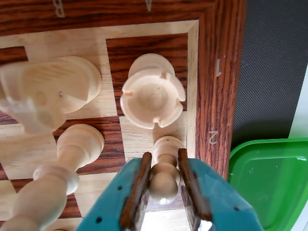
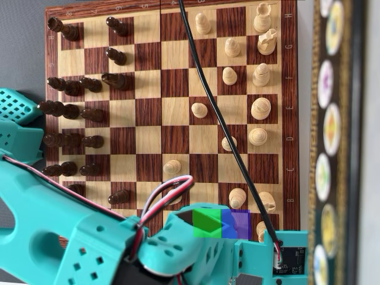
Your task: Play chess
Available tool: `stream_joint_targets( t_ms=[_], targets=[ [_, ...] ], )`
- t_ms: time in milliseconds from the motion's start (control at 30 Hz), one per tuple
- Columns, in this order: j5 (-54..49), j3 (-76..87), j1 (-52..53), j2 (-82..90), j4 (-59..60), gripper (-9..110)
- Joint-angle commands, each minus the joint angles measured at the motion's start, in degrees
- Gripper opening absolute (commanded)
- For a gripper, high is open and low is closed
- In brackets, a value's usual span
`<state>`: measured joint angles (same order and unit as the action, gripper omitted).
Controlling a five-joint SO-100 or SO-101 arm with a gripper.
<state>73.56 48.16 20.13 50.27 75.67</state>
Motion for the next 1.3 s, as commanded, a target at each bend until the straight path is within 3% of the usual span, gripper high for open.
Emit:
stream_joint_targets(
  t_ms=[0, 633, 1267],
  targets=[
    [-0.4, -2.6, 0.4, 1.0, -0.2, 6],
    [0.0, -1.6, 0.2, 8.3, 4.7, 6],
    [0.4, 12.9, 1.4, 17.1, 4.5, 6]
  ],
)
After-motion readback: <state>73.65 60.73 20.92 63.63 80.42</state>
